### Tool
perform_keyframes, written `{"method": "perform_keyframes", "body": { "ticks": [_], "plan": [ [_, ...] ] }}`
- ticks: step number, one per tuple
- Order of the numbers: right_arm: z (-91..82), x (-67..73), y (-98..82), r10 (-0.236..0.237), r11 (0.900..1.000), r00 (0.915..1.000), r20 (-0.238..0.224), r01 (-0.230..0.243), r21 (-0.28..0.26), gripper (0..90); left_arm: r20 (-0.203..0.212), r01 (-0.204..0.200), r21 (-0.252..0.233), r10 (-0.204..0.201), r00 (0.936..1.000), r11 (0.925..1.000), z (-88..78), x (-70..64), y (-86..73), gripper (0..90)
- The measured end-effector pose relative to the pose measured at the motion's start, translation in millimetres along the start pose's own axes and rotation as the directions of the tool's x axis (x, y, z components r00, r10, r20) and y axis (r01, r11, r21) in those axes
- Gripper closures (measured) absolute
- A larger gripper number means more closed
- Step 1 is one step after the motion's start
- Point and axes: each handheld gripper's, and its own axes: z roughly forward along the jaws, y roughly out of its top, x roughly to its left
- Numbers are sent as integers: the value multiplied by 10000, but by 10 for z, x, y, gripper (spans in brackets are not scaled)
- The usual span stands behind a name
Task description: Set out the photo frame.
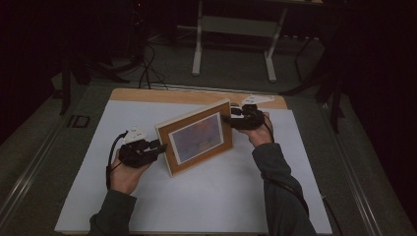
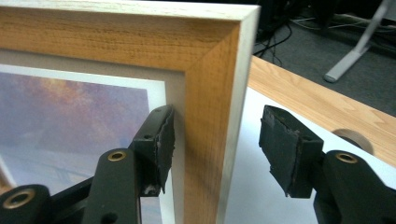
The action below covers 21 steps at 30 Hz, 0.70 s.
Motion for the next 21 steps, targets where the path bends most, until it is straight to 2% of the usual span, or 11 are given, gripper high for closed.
{"method": "perform_keyframes", "body": {
  "ticks": [4, 9, 17, 21],
  "plan": [
    [33, -13, 8, 153, 9999, 9988, -455, -155, -35, 438, -109, 82, -36, -83, 9999, 10000, 12, 6, 3, 689],
    [59, -34, -18, 324, 9995, 9950, -946, -319, 75, 457, -54, 213, -4, -213, 9998, 9998, 42, 15, 17, 696],
    [-4, -45, -63, 540, 9985, 9968, -596, -540, 30, 502, 132, 376, 95, -377, 9992, 9992, 115, 67, 64, 701],
    [-63, -30, -99, 613, 9981, 9975, -353, -613, 16, 518, 140, 261, 117, -262, 9996, 9996, 147, 74, 86, 698]
  ]
}}
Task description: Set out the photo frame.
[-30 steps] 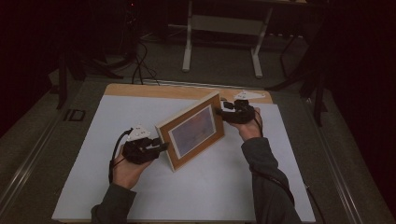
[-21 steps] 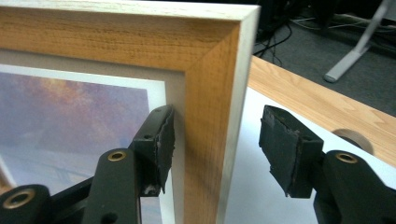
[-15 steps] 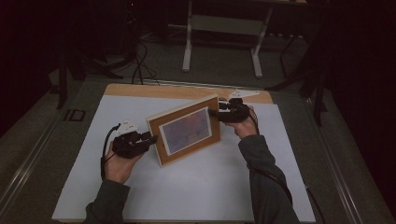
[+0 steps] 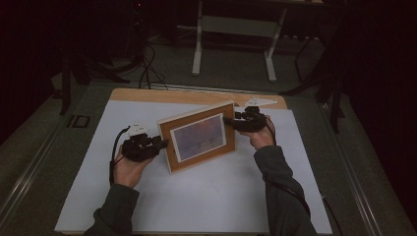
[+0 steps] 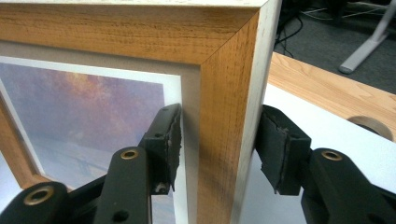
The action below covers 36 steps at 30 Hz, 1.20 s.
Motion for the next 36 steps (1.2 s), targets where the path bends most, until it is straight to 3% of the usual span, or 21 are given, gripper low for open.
{"method": "perform_keyframes", "body": {
  "ticks": [6, 14, 22, 36],
  "plan": [
    [-81, 31, -35, 38, 9999, 9991, 422, -43, 121, 536, 90, 29, -1, -29, 10000, 10000, 66, 36, 43, 689],
    [-201, 53, -138, 377, 9992, 9957, 846, -366, -153, 572, 406, -20, 55, 17, 9992, 10000, 175, 120, 129, 675],
    [-283, 105, -200, 624, 9979, 9903, 1241, -599, -243, 597, 458, 17, 191, -25, 9989, 9998, 273, 187, 217, 651],
    [-432, 197, -285, 656, 9978, 9859, 1537, -636, -177, 605, 473, 62, 247, -74, 9989, 9997, 400, 223, 314, 629]
  ]
}}
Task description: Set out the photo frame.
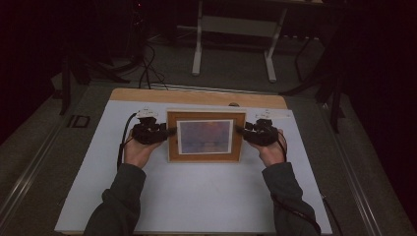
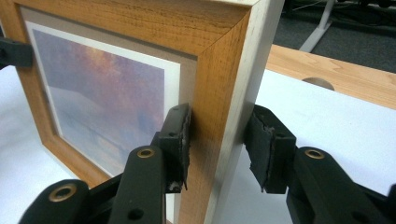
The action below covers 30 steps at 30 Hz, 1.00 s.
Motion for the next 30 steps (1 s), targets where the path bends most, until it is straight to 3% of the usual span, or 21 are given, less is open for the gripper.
{"method": "perform_keyframes", "body": {
  "ticks": [20, 24, 30],
  "plan": [
    [-34, -11, -18, -84, 10000, 9998, -154, 84, -5, 607, -121, 94, 155, -92, 9999, 9998, -2, -26, 18, 621],
    [-42, -10, -18, -176, 9998, 9995, -273, 174, -53, 560, 22, 293, 111, -293, 9996, 9995, -9, -18, 14, 550],
    [-95, -23, -27, -154, 9998, 9996, -257, 150, -141, 505, -21, 380, -224, -381, 9993, 9990, -146, -13, 9, 484]
  ]
}}
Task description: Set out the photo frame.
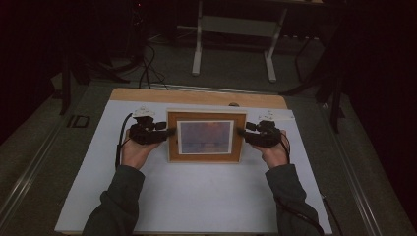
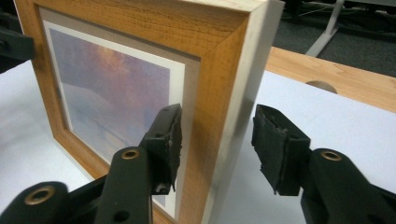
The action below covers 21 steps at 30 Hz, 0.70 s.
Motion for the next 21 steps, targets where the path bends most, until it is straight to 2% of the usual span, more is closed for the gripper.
{"method": "perform_keyframes", "body": {
  "ticks": [6, 11, 17, 21],
  "plan": [
    [-119, -63, -52, 139, 9999, 9998, 139, -138, -89, 486, -326, 222, -130, -226, 9992, 9997, -170, 36, -81, 475],
    [-219, -148, -137, 351, 9994, 9989, 324, -350, -28, 481, -602, 413, -128, -420, 9973, 9991, -299, 107, -226, 475],
    [-359, -269, -295, 653, 9978, 9963, 559, -657, 57, 478, -1012, 693, -137, -704, 9924, 9975, -441, 163, -488, 474],
    [-442, -333, -448, 763, 9966, 9943, 750, -783, 248, 475, -1496, 532, 231, -492, 9875, 9983, -469, 148, -737, 469]
  ]
}}
